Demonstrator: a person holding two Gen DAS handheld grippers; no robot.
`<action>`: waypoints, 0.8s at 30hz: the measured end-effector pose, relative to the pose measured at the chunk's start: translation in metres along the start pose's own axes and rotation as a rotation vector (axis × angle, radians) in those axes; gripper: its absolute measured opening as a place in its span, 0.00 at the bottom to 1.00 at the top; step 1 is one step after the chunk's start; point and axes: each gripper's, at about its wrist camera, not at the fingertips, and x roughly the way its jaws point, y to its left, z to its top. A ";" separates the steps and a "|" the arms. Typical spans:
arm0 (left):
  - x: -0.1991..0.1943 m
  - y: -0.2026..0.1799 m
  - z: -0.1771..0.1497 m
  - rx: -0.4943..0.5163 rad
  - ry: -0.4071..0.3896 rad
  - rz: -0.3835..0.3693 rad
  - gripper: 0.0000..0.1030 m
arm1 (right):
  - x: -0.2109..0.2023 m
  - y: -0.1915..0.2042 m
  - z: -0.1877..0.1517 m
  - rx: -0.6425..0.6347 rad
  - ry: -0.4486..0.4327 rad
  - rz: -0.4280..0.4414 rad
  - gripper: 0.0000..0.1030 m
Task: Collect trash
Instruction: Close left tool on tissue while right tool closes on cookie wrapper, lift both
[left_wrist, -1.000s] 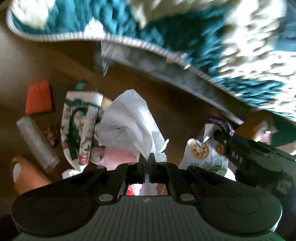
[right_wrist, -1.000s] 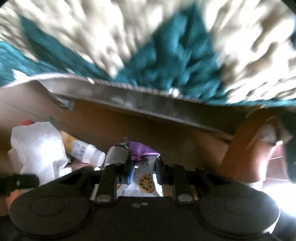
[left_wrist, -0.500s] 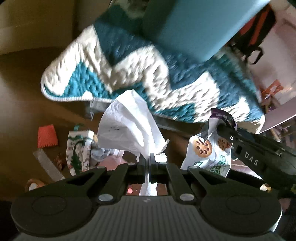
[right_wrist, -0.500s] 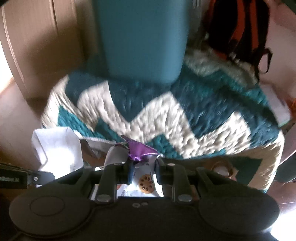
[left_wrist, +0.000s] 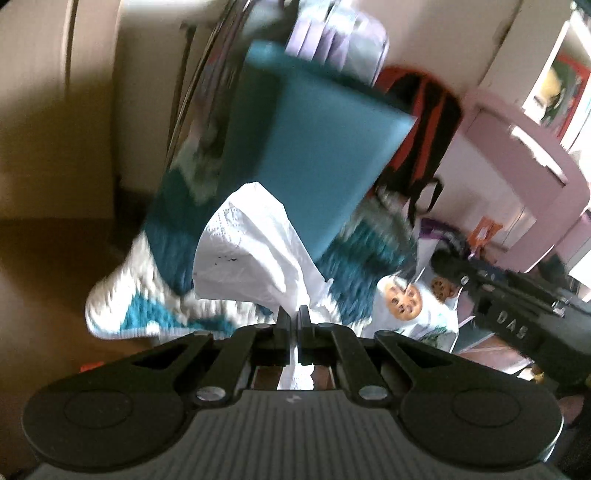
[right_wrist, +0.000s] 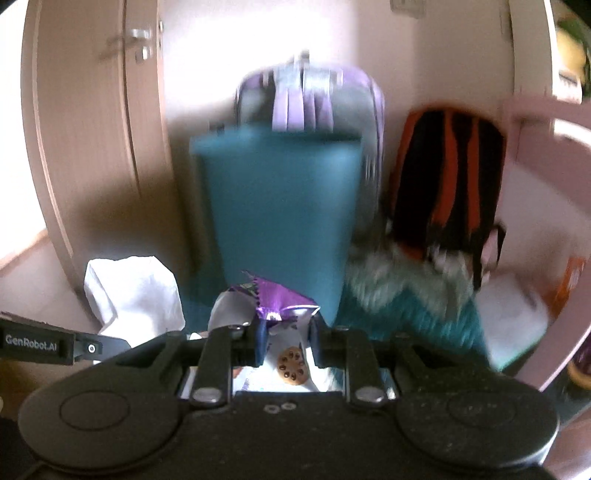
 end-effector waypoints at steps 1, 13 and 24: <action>-0.006 -0.005 0.010 0.010 -0.018 0.000 0.03 | -0.006 -0.002 0.014 -0.003 -0.029 -0.002 0.21; -0.059 -0.056 0.150 0.109 -0.214 -0.038 0.03 | -0.034 -0.017 0.178 -0.055 -0.300 -0.092 0.21; 0.008 -0.063 0.222 0.145 -0.196 0.002 0.03 | 0.044 -0.018 0.240 -0.154 -0.353 -0.214 0.22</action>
